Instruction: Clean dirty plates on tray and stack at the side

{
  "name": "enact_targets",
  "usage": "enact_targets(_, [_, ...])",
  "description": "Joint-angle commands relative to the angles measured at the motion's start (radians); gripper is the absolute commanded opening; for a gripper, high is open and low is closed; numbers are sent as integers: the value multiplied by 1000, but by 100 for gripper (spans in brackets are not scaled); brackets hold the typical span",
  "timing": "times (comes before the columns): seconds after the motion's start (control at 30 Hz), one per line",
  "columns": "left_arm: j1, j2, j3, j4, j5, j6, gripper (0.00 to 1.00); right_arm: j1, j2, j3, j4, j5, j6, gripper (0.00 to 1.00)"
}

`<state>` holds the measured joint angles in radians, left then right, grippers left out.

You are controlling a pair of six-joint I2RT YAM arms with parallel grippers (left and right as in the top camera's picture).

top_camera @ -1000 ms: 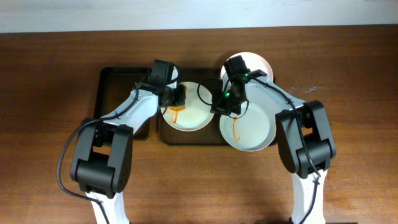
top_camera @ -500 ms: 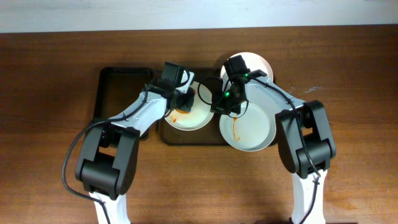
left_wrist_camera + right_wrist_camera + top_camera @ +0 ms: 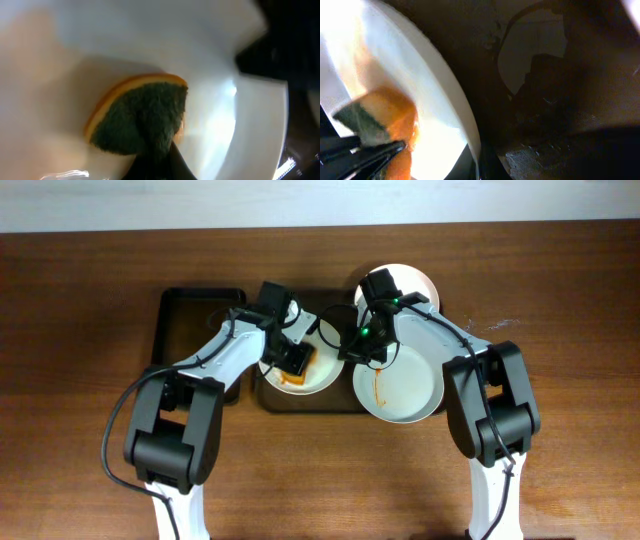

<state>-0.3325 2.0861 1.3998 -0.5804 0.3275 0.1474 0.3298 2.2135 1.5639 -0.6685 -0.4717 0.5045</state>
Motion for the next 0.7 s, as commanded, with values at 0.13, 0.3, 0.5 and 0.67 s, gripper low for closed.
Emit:
enact_targets(0.13, [-11, 46, -14, 220, -520, -283, 0, 5, 21, -23, 3, 35, 10, 4])
enact_targets(0.3, [-11, 46, -14, -100, -422, -361, 0, 5, 21, -23, 3, 35, 10, 4])
enact_targets(0.5, [29, 45, 231, -322, 55, -75, 0, 4, 21, -23, 8, 9, -2, 4])
enact_targets(0.67, [156, 41, 705, -686, 49, -94, 0, 4, 21, -23, 19, 10, -29, 20])
